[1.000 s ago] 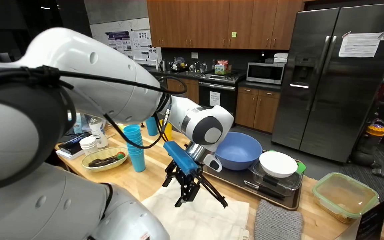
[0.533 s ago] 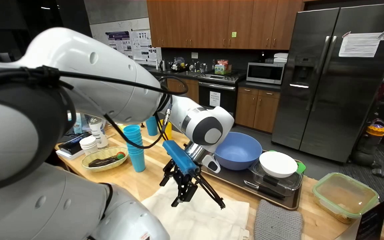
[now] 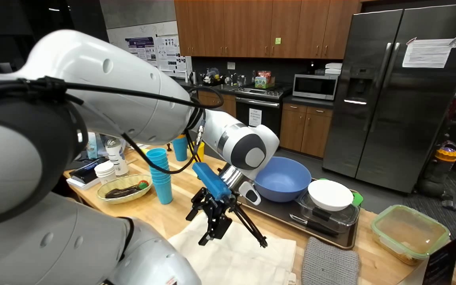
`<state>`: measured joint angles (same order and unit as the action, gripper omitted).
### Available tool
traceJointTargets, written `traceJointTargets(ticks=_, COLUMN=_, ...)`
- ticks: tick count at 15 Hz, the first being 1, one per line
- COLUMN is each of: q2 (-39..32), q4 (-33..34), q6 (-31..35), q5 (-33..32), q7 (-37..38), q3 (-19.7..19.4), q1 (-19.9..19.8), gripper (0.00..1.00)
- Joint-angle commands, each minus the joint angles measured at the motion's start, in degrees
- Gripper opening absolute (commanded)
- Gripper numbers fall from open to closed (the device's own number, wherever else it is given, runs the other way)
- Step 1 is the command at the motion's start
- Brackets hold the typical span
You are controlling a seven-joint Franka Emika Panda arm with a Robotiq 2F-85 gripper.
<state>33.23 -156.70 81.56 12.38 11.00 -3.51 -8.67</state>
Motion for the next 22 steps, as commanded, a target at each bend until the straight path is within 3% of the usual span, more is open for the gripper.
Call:
traceJointTargets(ticks=1, q2=-0.05, q4=0.09, q6=-0.16, q5=0.06, q7=-0.05, q3=0.28, q1=-0.29, gripper=1.00)
traceJointTargets(ticks=2, q2=2.45, q4=-2.16, q6=7.86, q5=-1.38, q7=-1.03, q3=1.24, q1=-0.41, gripper=1.00)
traceJointTargets(ticks=11, q2=0.24, q4=-2.66, q6=38.03, q5=-5.54, q7=-3.78, q3=1.98, q1=0.75, gripper=1.00)
traceJointTargets(ticks=22, q2=0.07, q4=-2.50, q6=37.89, q5=-4.55, q7=-2.83, q3=1.27, q1=1.39, gripper=1.00)
